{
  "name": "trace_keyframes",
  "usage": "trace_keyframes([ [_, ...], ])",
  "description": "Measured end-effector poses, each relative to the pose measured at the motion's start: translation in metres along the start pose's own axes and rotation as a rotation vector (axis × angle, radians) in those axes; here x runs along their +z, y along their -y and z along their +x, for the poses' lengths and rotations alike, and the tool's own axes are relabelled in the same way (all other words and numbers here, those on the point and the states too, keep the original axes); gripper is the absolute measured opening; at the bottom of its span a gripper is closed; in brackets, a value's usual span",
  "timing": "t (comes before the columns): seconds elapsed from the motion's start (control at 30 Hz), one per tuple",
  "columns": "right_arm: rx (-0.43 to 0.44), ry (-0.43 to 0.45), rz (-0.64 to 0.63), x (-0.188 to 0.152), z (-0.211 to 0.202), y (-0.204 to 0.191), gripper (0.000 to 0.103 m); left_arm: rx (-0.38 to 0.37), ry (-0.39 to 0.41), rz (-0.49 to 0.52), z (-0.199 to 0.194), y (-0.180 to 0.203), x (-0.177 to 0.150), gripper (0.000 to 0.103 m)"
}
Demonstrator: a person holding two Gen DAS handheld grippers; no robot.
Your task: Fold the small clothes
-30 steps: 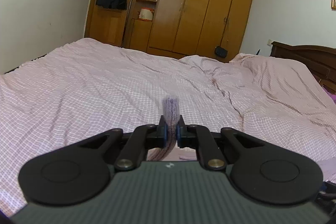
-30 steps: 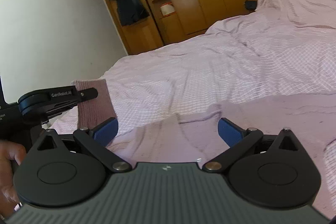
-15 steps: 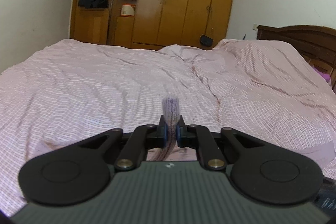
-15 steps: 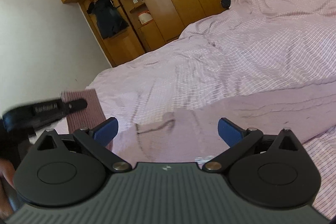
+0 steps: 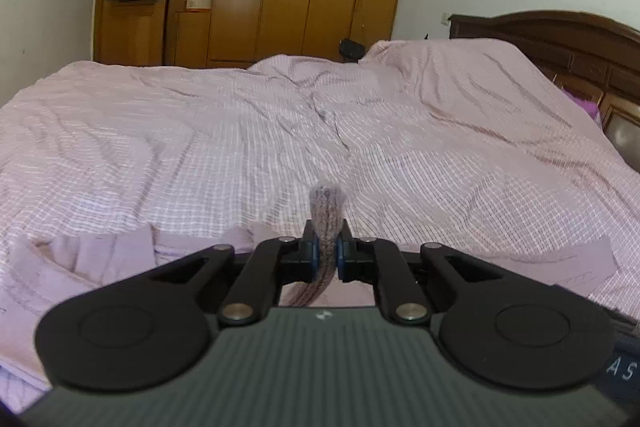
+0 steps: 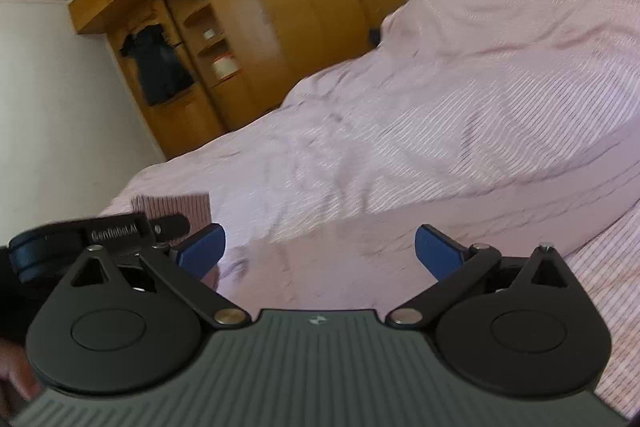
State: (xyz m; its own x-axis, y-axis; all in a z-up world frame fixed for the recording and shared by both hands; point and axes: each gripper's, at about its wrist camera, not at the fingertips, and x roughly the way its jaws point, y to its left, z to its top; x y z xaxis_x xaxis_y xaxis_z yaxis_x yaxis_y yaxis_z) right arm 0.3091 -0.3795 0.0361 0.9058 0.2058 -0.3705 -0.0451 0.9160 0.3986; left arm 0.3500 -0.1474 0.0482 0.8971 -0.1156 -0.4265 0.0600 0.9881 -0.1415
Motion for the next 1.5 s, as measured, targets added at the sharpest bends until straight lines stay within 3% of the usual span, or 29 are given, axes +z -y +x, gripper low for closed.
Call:
trace_keyframes([
  [0.1,-0.027,-0.012,0.009,0.001,0.006,0.004,0.103,-0.009,-0.025,-0.044,0.009,-0.001,-0.008,0.010],
  [0.33,-0.084,0.012,0.067,0.009,0.008,0.025,0.103,-0.015,-0.055,-0.044,0.034,0.008,-0.024,0.010],
  [0.5,-0.094,-0.015,0.121,0.015,0.013,0.039,0.103,-0.036,-0.119,-0.016,0.056,0.024,-0.050,0.013],
  [0.63,-0.099,-0.017,0.106,0.017,0.014,0.042,0.103,-0.100,-0.171,-0.041,0.061,0.034,-0.064,0.025],
  [0.8,-0.106,-0.036,0.101,0.015,0.012,0.043,0.103,-0.140,-0.158,-0.030,0.055,0.048,-0.059,0.028],
  [0.9,-0.104,-0.032,0.112,0.015,0.010,0.045,0.103,-0.116,-0.138,0.000,0.045,0.042,-0.050,0.043],
  [1.03,-0.084,-0.057,0.129,0.013,0.012,0.045,0.103,-0.063,-0.120,0.030,0.025,0.009,-0.039,0.047],
  [1.23,0.014,-0.197,0.139,-0.003,0.029,0.029,0.102,0.086,-0.114,0.029,-0.027,-0.089,-0.038,0.047],
  [1.33,0.044,-0.268,0.106,-0.013,0.036,0.011,0.088,0.151,-0.160,0.032,-0.044,-0.147,-0.043,0.047],
  [1.43,0.027,-0.303,-0.050,-0.031,0.039,-0.014,0.077,0.231,-0.153,0.039,-0.064,-0.192,-0.050,0.047],
  [1.5,0.024,-0.332,-0.112,-0.041,0.042,-0.026,0.069,0.243,-0.139,0.005,-0.078,-0.221,-0.055,0.047],
])
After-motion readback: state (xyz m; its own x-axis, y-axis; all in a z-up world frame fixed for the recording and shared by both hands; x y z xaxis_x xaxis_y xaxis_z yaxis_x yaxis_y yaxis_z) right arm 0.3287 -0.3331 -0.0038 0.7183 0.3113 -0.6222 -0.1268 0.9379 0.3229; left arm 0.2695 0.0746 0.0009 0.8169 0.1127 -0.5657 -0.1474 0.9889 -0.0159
